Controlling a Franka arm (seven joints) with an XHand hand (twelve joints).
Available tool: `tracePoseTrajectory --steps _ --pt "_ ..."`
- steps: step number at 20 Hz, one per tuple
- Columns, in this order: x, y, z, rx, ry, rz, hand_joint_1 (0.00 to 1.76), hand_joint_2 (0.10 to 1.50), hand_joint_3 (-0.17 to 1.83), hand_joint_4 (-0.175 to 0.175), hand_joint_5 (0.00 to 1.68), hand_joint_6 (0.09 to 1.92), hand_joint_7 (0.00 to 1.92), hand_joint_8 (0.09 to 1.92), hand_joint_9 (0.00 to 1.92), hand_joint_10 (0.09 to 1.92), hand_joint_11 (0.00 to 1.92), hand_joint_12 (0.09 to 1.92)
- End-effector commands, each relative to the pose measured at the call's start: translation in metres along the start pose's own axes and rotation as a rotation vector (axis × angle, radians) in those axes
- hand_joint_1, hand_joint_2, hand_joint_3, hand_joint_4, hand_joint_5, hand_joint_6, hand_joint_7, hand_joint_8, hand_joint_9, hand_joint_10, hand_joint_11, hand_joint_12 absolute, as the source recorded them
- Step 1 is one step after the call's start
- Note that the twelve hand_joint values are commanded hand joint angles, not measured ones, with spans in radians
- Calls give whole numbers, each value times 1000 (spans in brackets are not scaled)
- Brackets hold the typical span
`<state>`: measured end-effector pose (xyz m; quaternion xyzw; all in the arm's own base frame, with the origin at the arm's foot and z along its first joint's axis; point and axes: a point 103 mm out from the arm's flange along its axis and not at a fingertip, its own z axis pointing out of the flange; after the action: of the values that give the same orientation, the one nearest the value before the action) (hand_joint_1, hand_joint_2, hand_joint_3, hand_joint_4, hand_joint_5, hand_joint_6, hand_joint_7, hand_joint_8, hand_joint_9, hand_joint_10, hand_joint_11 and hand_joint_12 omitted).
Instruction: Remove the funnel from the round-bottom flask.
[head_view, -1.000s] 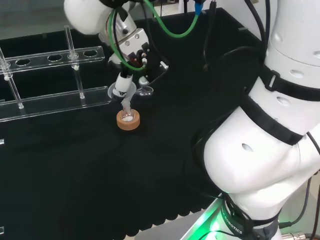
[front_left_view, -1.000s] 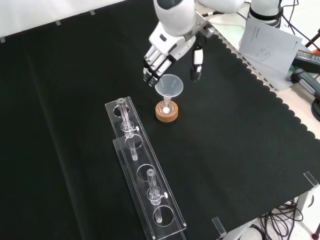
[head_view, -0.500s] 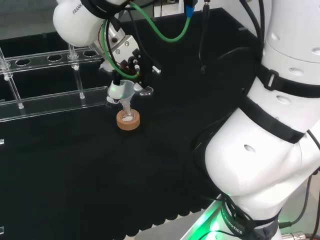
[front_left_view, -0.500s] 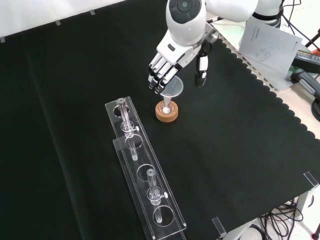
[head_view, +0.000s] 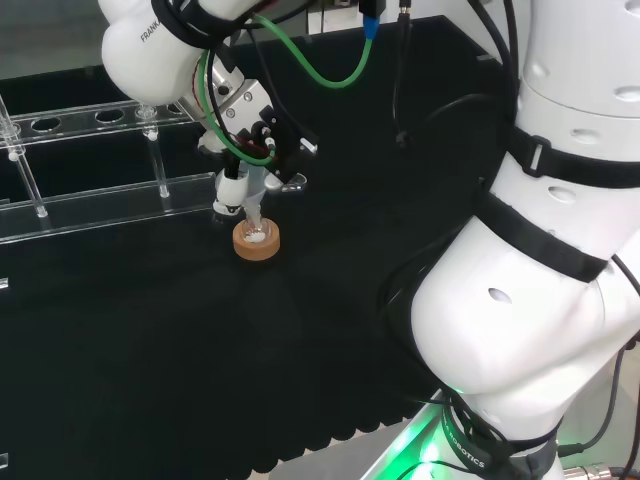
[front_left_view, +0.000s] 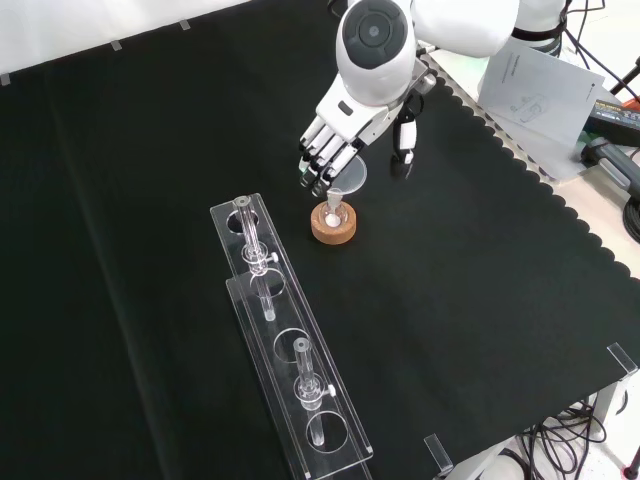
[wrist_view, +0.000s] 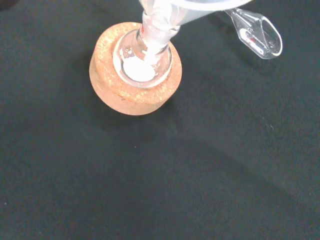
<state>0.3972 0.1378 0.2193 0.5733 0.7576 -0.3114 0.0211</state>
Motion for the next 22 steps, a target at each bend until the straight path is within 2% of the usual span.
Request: tracePoseTrajectory --steps 1,10,15,22 --pt "1 10 11 20 -5 7 594 711 155 -15 61 87 0 305 20 895 263 1518" --pt "-4 17 21 40 -2 9 619 738 163 -16 101 87 0 451 105 883 290 1500" --pt "-6 21 23 40 -9 18 641 779 206 -22 159 87 15 627 293 787 323 1477" --pt "-6 23 25 8 -53 45 678 802 329 -35 423 87 344 686 686 585 414 1400"
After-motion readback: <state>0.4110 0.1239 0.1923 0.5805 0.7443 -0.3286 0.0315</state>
